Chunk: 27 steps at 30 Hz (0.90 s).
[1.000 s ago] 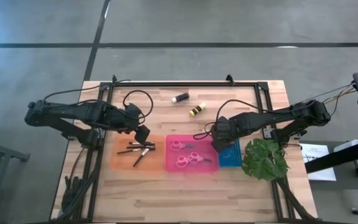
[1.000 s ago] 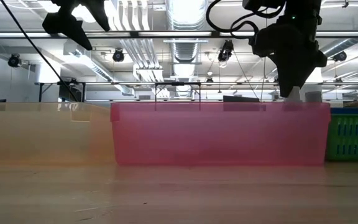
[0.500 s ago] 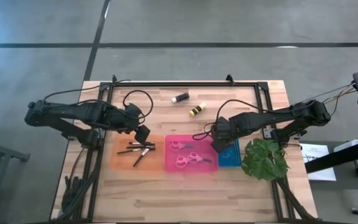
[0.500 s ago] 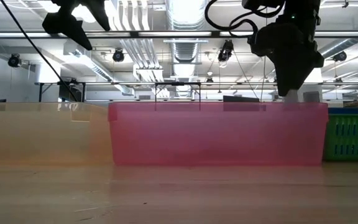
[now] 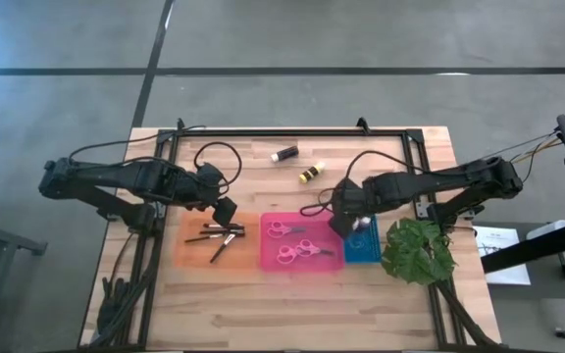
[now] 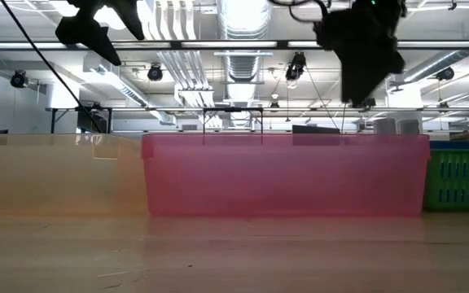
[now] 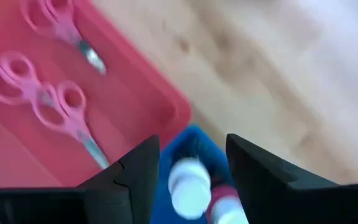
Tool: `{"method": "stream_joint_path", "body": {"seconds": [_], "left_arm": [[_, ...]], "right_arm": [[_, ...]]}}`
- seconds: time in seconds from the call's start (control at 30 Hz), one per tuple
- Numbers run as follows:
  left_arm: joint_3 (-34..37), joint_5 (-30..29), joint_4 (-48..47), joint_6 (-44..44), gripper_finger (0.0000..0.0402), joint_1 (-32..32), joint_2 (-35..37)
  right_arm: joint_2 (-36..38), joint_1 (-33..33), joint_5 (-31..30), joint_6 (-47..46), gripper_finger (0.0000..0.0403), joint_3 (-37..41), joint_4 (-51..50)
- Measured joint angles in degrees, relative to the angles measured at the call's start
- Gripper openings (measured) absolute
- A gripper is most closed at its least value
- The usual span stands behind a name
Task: Pick & Place Paint Supplies
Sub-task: Put the yellow paint bottle into the blue bin
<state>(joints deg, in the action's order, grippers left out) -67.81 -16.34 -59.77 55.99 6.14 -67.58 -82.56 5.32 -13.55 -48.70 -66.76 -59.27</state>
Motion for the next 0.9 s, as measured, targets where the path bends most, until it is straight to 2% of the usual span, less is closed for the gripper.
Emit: {"method": "stream_joint_path", "body": {"seconds": [0.13, 0.23, 0.33, 0.47, 0.53, 0.6, 0.73, 0.9], "left_arm": [[0.0, 0.0, 0.0, -0.1, 0.0346, -0.1, 0.0], [0.0, 1.3, -0.1, -4.8, 0.0346, -0.1, 0.0], [0.0, 4.6, -1.0, -11.7, 0.0346, -0.1, 0.0], [0.0, 6.4, -3.9, -16.5, 0.0346, 0.1, 0.0], [0.0, 7.8, -3.9, -17.8, 0.0346, 0.1, 0.0], [0.0, 8.5, -1.3, -16.9, 0.0346, -0.3, -0.3], [-0.2, 8.9, 11.0, -13.3, 0.0346, -2.8, -2.1], [-1.6, 11.3, 19.1, -11.2, 0.0346, -7.2, -6.7]], "right_arm": [[0.4, -0.8, -4.8, 5.9, 0.0182, -5.1, 1.1], [0.5, -3.1, -4.7, 14.5, 0.0182, -8.4, 4.6], [0.5, -6.8, 0.6, 24.7, 0.0183, -10.7, 7.2], [0.3, -14.0, 13.6, 33.7, 0.0183, -11.4, 7.7], [0.3, -18.3, 18.7, 33.3, 0.0183, -10.7, 7.7], [0.3, -22.7, 21.3, 29.9, 0.0183, -9.4, 7.4], [0.5, -28.7, 23.4, 27.3, 0.0183, -7.8, 7.4], [0.6, -32.5, 24.4, 25.2, 0.0183, -7.3, 7.2]]}}
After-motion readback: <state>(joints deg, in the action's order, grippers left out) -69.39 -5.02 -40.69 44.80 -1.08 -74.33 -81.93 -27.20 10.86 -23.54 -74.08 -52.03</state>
